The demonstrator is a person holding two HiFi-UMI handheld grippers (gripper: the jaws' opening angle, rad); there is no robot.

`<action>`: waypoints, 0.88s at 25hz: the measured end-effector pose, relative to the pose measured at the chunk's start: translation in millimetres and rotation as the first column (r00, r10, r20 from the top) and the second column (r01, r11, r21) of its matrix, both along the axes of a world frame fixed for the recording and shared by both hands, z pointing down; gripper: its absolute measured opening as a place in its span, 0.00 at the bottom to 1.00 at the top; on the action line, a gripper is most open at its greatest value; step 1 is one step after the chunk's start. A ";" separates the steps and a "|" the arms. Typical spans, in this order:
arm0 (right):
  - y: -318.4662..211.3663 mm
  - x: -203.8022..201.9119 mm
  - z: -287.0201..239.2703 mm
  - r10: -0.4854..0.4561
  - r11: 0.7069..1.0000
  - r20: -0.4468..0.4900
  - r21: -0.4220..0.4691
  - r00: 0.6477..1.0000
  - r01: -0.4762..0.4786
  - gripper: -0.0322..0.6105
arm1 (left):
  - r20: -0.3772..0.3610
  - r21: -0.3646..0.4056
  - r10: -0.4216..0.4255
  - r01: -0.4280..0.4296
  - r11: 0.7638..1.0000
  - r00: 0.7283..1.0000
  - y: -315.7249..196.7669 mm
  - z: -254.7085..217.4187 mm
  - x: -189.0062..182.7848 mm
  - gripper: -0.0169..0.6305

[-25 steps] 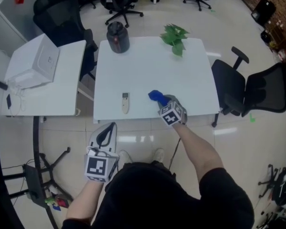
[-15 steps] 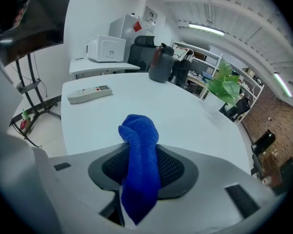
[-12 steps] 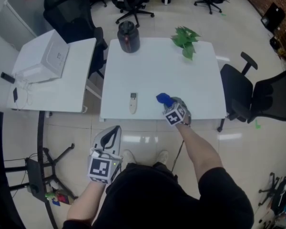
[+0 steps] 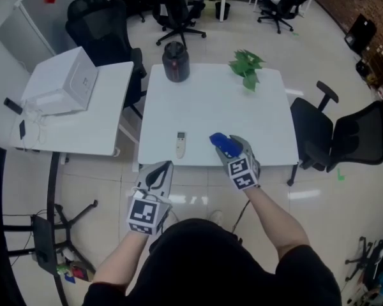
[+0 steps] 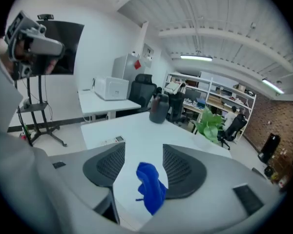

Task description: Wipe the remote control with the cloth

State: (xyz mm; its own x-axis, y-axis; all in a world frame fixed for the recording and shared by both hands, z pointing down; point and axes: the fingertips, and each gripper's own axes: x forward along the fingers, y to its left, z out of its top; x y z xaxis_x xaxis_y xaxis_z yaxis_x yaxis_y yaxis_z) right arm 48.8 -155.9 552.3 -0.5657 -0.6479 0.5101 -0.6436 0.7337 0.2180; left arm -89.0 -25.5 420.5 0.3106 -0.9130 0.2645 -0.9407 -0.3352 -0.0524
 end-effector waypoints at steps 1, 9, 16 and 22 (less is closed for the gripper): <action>12.6 -6.9 -20.9 -0.018 1.000 0.043 0.011 0.999 0.018 0.43 | 0.001 0.007 0.010 -0.010 1.000 1.000 -2.5 -1.2 1.7 0.03; 98.5 -37.9 -117.9 -0.113 0.993 0.222 0.067 0.968 0.101 0.25 | 0.038 0.037 0.121 -0.123 0.992 0.992 -9.1 -5.9 35.5 0.03; 128.9 -40.5 -144.2 -0.128 0.990 0.251 0.091 0.959 0.108 0.14 | 0.030 0.047 0.164 -0.165 0.985 0.986 -2.9 -12.1 53.5 0.03; 136.2 -41.6 -148.2 -0.127 0.991 0.254 0.082 0.959 0.109 0.06 | 0.040 0.051 0.172 -0.174 0.983 0.984 3.1 -14.6 57.0 0.03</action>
